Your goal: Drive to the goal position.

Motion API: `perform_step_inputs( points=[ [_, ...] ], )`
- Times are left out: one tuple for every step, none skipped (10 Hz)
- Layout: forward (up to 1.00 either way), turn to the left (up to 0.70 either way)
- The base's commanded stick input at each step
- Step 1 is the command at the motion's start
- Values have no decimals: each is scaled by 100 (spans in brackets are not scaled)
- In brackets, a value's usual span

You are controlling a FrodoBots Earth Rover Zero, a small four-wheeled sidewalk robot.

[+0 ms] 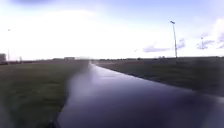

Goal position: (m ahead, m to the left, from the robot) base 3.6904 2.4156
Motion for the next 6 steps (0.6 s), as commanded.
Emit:
perform_step_inputs(
  points=[
    [45, 0],
    [45, 0],
    [45, 0],
    [45, 0],
    [45, 0],
    [45, 0]
  ],
)
